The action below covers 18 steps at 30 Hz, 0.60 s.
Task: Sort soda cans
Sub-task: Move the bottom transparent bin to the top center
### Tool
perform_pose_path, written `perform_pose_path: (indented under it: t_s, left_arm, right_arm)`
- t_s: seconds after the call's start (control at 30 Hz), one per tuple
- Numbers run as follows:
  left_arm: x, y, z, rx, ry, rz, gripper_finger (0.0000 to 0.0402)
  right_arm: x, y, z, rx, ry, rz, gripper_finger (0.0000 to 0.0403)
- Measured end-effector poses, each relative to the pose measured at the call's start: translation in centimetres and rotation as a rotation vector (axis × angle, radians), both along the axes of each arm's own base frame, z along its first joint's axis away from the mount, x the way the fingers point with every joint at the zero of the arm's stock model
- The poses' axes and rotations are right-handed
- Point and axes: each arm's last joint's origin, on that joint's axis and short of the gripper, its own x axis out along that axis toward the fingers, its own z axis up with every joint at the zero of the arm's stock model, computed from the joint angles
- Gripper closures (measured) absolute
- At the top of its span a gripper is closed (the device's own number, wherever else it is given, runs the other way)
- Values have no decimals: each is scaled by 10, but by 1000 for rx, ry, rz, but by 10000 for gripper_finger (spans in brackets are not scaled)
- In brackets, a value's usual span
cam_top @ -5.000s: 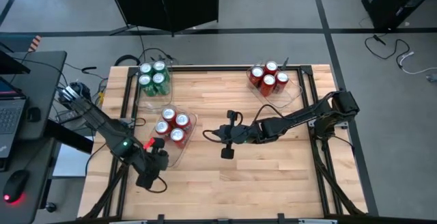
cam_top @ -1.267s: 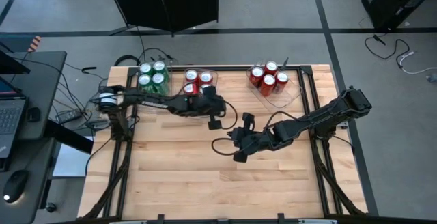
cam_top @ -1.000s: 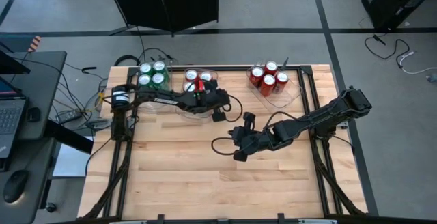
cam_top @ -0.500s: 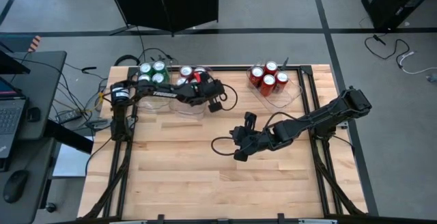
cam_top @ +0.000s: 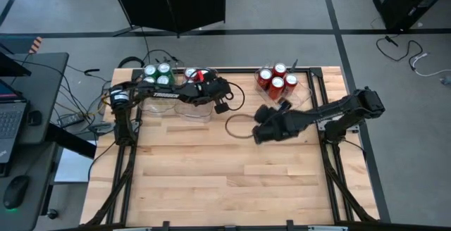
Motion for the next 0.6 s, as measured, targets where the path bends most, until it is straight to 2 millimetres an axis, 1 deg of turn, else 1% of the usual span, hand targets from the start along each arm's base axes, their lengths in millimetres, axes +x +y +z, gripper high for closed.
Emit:
perform_pose_path:
  t_s: [0.17, 0.23, 0.33, 0.47, 0.6]
  left_arm:
    - [-6, -15, 34, -28, -92, -79, 401]
    - [-10, -20, 47, -47, -132, -115, 401]
    - [-17, -25, 61, -106, -180, -182, 401]
    - [-29, -32, 69, -167, -297, -281, 401]
    - [-46, -41, 70, -206, -412, -378, 401]
  right_arm:
    - [-13, -32, -2, 57, 150, -137, 403]
    - [-18, -40, -2, 97, 190, -170, 403]
    - [-27, -48, 3, 160, 224, -209, 403]
    - [-46, -56, 19, 181, 190, -310, 403]
    - [-68, -76, 37, 184, 116, -438, 403]
